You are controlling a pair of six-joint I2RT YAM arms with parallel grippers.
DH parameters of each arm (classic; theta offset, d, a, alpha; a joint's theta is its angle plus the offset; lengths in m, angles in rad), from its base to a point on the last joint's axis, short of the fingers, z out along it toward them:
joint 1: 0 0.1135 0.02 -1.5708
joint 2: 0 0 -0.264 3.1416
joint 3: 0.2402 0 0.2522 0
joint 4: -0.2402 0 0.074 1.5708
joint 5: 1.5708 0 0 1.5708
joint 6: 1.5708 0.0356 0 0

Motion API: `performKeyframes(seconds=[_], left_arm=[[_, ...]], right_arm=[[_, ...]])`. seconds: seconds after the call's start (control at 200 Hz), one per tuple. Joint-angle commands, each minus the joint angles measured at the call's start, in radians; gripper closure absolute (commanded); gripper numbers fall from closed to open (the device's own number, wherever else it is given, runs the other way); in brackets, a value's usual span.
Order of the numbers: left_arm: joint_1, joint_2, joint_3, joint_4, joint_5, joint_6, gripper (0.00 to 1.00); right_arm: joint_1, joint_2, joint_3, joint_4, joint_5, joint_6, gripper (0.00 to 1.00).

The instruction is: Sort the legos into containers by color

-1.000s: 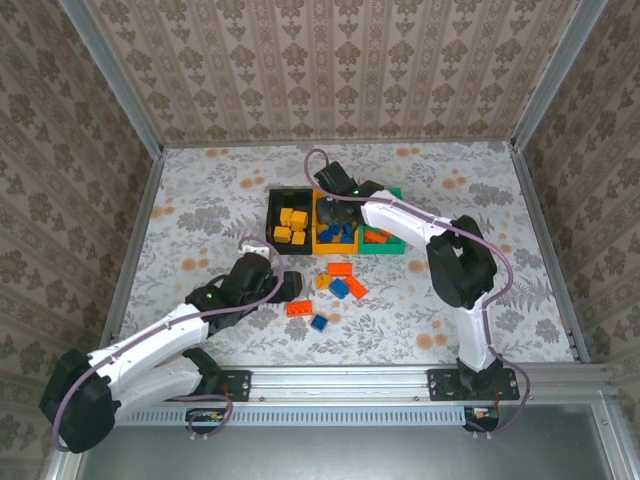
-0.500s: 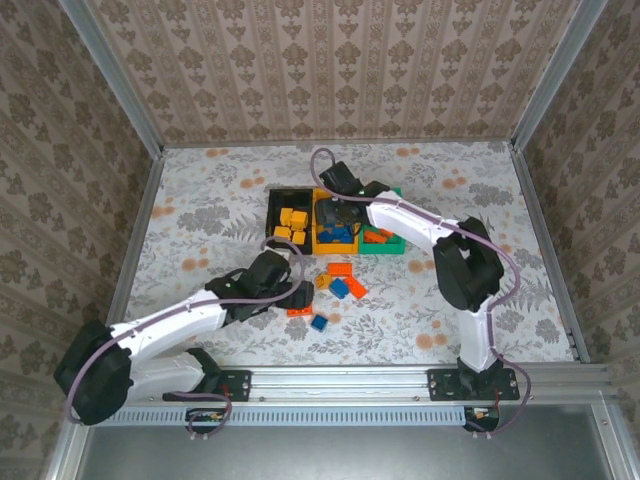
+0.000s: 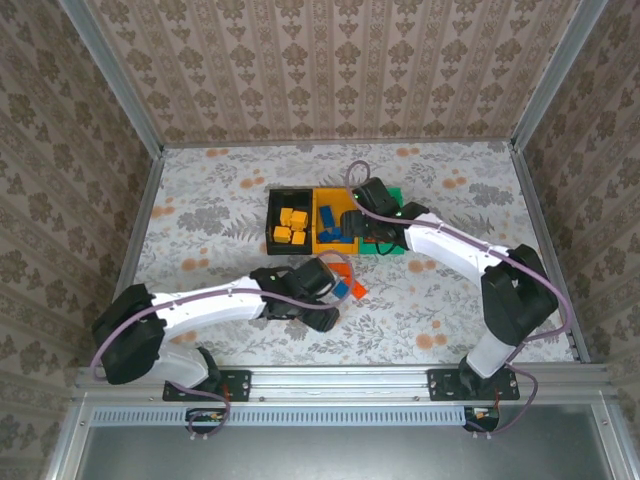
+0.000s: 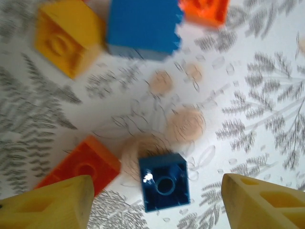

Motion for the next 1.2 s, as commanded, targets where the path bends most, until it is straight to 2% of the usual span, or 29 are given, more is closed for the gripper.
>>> performKeyframes(seconds=[0.0, 0.07, 0.285, 0.46, 0.635, 0.845, 1.075, 1.195], left_arm=[[-0.055, 0.06, 0.06, -0.12, 0.009, 0.027, 0.32], [-0.07, 0.088, 0.076, -0.134, -0.001, 0.024, 0.36], [-0.07, 0.116, 0.069, -0.12, -0.041, 0.015, 0.34], [-0.07, 0.157, 0.067, -0.081, -0.064, 0.039, 0.37], [-0.07, 0.189, 0.077, -0.07, -0.078, 0.059, 0.45], [-0.072, 0.189, 0.073, -0.055, -0.098, 0.076, 0.61], [-0.054, 0.078, 0.087, -0.041, -0.187, 0.071, 0.69], [0.025, -0.017, 0.095, 0.083, -0.171, 0.066, 0.7]], right_arm=[[-0.027, -0.057, -0.028, 0.026, 0.006, 0.017, 0.27], [-0.04, -0.074, -0.037, 0.028, 0.005, 0.013, 0.26], [-0.063, -0.102, -0.055, 0.038, -0.005, 0.014, 0.26], [-0.072, -0.108, -0.061, 0.041, -0.009, 0.017, 0.26], [-0.079, -0.116, -0.066, 0.048, -0.012, 0.02, 0.26], [-0.09, -0.122, -0.079, 0.052, -0.012, 0.03, 0.26], [-0.094, -0.159, -0.103, 0.056, -0.014, 0.038, 0.26], [-0.094, -0.181, -0.133, 0.057, -0.012, 0.046, 0.26]])
